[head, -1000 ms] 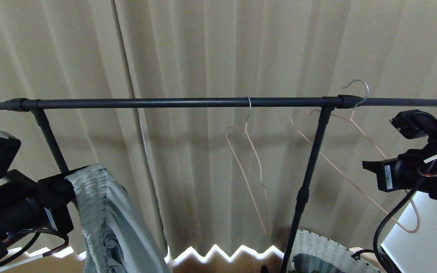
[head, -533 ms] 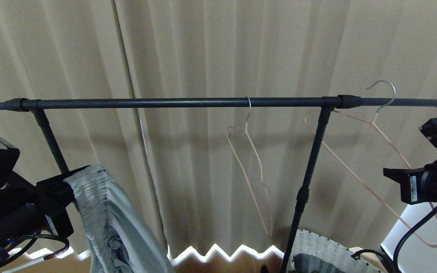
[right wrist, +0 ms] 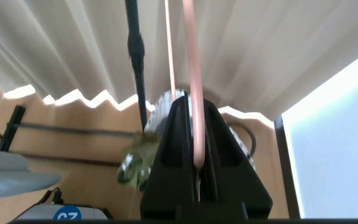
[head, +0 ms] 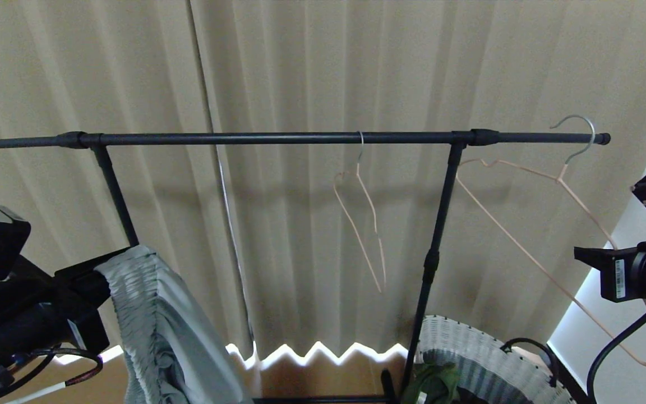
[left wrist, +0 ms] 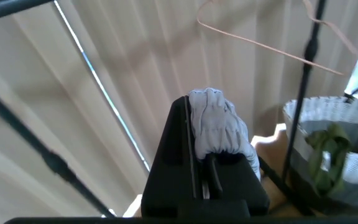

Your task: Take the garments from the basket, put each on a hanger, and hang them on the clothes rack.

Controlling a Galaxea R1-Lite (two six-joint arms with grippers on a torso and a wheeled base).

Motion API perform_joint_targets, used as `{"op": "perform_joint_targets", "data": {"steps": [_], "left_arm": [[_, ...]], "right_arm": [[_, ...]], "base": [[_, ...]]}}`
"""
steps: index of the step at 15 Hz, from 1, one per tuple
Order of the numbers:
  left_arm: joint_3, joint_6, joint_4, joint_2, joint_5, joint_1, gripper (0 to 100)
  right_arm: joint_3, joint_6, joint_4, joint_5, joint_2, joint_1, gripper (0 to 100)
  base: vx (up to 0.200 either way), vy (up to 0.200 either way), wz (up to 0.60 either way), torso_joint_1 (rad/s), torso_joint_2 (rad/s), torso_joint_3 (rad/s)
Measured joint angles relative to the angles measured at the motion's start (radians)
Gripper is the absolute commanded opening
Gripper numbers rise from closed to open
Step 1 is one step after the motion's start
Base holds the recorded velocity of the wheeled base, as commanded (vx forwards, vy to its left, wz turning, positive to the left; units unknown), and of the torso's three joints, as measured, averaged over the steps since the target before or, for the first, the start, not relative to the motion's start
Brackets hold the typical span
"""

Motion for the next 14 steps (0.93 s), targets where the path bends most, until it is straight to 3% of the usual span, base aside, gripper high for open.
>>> {"op": "perform_joint_targets", "data": {"steps": [3, 13, 14], "left_arm": [[0.004, 0.001, 0.0, 0.0, 0.0, 0.0, 0], [0.013, 0.001, 0.0, -0.003, -0.001, 0.0, 0], [0.013, 0.001, 0.0, -0.003, -0.001, -0.001, 0]], "right_arm": [[0.002, 0.0, 0.004, 0.0, -0.005, 0.0, 0], [0.094, -0.001, 0.001, 0.001, -0.07, 0.006, 0], [0.097, -0.003, 0.001, 0.001, -0.075, 0.007, 0]], "base": [[-0.2, 0.0, 0.0, -0.001, 0.0, 0.002], [0.0, 0.0, 0.0, 0.0, 0.0, 0.0], [0.0, 0.2, 0.0, -0.002, 0.0, 0.002]]}}
